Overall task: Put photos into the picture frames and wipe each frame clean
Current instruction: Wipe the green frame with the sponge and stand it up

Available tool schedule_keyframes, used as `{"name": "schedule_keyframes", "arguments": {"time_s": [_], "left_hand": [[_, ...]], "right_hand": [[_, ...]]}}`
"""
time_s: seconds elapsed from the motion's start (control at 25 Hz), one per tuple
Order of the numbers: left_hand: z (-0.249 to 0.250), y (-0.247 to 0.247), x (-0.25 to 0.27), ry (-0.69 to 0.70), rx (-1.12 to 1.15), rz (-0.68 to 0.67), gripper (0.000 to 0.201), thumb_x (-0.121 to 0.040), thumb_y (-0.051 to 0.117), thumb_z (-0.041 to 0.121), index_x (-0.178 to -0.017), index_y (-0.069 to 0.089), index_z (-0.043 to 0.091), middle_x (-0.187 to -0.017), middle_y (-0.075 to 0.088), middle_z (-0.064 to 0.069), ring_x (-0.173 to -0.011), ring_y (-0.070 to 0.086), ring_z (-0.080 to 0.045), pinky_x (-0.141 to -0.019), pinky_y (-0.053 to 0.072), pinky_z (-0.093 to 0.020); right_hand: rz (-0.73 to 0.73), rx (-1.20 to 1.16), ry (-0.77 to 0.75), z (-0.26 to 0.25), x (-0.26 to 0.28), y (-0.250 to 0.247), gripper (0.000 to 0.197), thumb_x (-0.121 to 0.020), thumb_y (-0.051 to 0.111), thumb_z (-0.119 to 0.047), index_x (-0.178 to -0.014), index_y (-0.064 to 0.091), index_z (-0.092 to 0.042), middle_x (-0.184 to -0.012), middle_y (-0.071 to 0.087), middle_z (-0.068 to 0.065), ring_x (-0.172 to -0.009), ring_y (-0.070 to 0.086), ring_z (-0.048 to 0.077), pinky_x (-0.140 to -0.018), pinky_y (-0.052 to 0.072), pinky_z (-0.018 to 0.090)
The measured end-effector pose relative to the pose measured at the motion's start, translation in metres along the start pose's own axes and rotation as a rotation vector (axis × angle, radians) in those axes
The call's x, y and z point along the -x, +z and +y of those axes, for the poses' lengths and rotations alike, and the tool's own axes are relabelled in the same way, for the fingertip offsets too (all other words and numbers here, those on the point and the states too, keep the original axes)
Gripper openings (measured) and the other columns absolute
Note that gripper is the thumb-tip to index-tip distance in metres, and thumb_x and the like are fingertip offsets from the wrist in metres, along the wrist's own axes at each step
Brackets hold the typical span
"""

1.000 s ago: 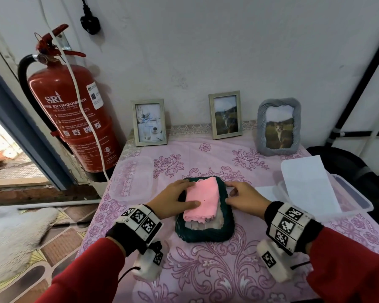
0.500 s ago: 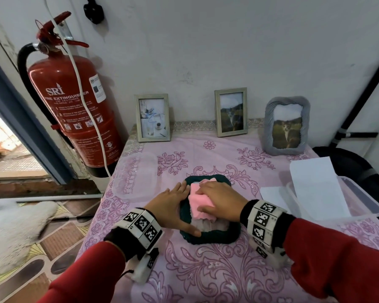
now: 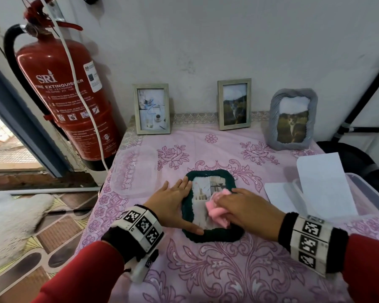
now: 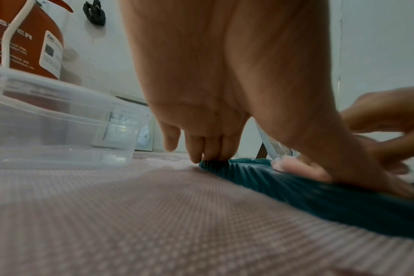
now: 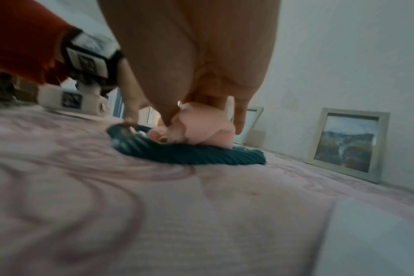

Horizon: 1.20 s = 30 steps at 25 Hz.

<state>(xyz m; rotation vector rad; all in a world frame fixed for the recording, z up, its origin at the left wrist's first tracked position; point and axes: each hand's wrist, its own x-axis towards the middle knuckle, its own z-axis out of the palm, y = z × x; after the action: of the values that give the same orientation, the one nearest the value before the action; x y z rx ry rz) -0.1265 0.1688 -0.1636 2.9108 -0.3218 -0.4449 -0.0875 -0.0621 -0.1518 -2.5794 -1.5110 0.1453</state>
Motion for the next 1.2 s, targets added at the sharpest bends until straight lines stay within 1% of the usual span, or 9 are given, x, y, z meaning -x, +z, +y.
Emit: {"name": "schedule_keyframes", "arguments": {"time_s": [0.08, 0.24, 0.44, 0.52, 0.64, 0.76, 0.88, 1.08, 1.2], "left_hand": [[0.0, 0.001, 0.0, 0.005, -0.001, 0.003, 0.13, -0.059, 0.059, 0.08, -0.149, -0.009, 0.015, -0.157, -0.014, 0.0, -0.145, -0.006, -0.009, -0.113, -0.013, -0.031], [0.0, 0.0, -0.002, 0.017, -0.018, 0.008, 0.132, -0.057, 0.058, 0.082, -0.149, -0.008, 0.014, -0.158, -0.012, -0.002, -0.145, -0.005, -0.009, -0.113, -0.013, -0.031], [0.001, -0.003, -0.003, 0.014, -0.061, 0.004, 0.131, -0.058, 0.056, 0.083, -0.149, -0.006, 0.013, -0.158, -0.009, -0.004, -0.146, -0.004, -0.01, -0.116, -0.011, -0.034], [0.002, -0.003, -0.003, 0.014, -0.078, -0.004, 0.131, -0.057, 0.055, 0.083, -0.149, -0.006, 0.012, -0.158, -0.009, -0.003, -0.146, -0.004, -0.01, -0.117, -0.01, -0.036], [0.002, -0.005, -0.001, 0.01, -0.073, -0.023, 0.131, -0.057, 0.055, 0.084, -0.149, -0.007, 0.014, -0.158, -0.01, -0.002, -0.146, -0.003, -0.009, -0.118, -0.009, -0.037], [-0.001, -0.006, -0.001, 0.011, -0.048, -0.04, 0.131, -0.057, 0.057, 0.082, -0.149, -0.006, 0.015, -0.158, -0.011, -0.001, -0.146, -0.002, -0.008, -0.117, -0.009, -0.037], [-0.001, -0.007, -0.002, 0.011, -0.046, -0.053, 0.131, -0.057, 0.059, 0.082, -0.149, -0.007, 0.015, -0.158, -0.012, -0.001, -0.146, -0.001, -0.009, -0.116, -0.01, -0.036], [0.002, -0.009, -0.003, 0.003, -0.092, -0.069, 0.132, -0.057, 0.057, 0.083, -0.149, -0.007, 0.013, -0.158, -0.01, -0.002, -0.146, -0.001, -0.009, -0.118, -0.01, -0.038], [0.002, -0.011, -0.003, 0.005, -0.098, -0.083, 0.131, -0.057, 0.056, 0.083, -0.149, -0.007, 0.014, -0.158, -0.01, -0.002, -0.146, 0.0, -0.009, -0.118, -0.011, -0.04]], "right_hand": [[-0.008, 0.049, 0.059, 0.008, -0.013, -0.004, 0.018, -0.097, 0.04, -0.027, -0.105, 0.055, -0.02, -0.115, 0.06, -0.004, -0.103, 0.055, 0.016, -0.093, 0.032, 0.025], [0.011, -0.125, 0.114, 0.012, -0.045, -0.005, 0.012, -0.093, 0.049, -0.02, -0.094, 0.058, -0.011, -0.097, 0.063, 0.004, -0.093, 0.056, 0.024, -0.079, 0.04, 0.032], [-0.03, -0.339, 0.01, -0.011, -0.035, 0.007, 0.009, -0.09, 0.045, -0.018, -0.085, 0.053, -0.02, -0.093, 0.053, -0.001, -0.086, 0.052, 0.014, -0.08, 0.046, 0.034], [-0.019, -0.336, -0.078, -0.016, -0.012, 0.011, 0.012, -0.093, 0.042, -0.02, -0.093, 0.053, -0.026, -0.103, 0.055, -0.006, -0.095, 0.051, 0.007, -0.09, 0.043, 0.025], [-0.041, -0.115, -0.092, -0.003, 0.012, 0.01, 0.03, -0.099, 0.033, -0.034, -0.121, 0.052, -0.025, -0.134, 0.052, -0.007, -0.127, 0.042, 0.005, -0.113, 0.02, 0.022], [-0.102, 0.1, 0.023, 0.014, 0.004, 0.005, 0.038, -0.1, 0.032, -0.033, -0.135, 0.043, -0.022, -0.147, 0.038, -0.005, -0.138, 0.027, 0.007, -0.116, 0.007, 0.027], [-0.094, 0.184, 0.044, 0.02, -0.024, 0.001, 0.037, -0.1, 0.033, -0.025, -0.135, 0.042, -0.019, -0.144, 0.04, -0.003, -0.135, 0.03, 0.011, -0.11, 0.016, 0.028], [-0.035, -0.042, 0.02, 0.004, -0.035, 0.008, 0.024, -0.093, 0.045, -0.01, -0.113, 0.057, -0.013, -0.119, 0.056, 0.0, -0.105, 0.045, 0.012, -0.1, 0.035, 0.033], [-0.092, -0.07, -0.029, -0.003, -0.012, 0.012, 0.038, -0.09, 0.049, -0.013, -0.127, 0.052, -0.013, -0.134, 0.053, -0.001, -0.124, 0.044, 0.012, -0.114, 0.026, 0.032]]}}
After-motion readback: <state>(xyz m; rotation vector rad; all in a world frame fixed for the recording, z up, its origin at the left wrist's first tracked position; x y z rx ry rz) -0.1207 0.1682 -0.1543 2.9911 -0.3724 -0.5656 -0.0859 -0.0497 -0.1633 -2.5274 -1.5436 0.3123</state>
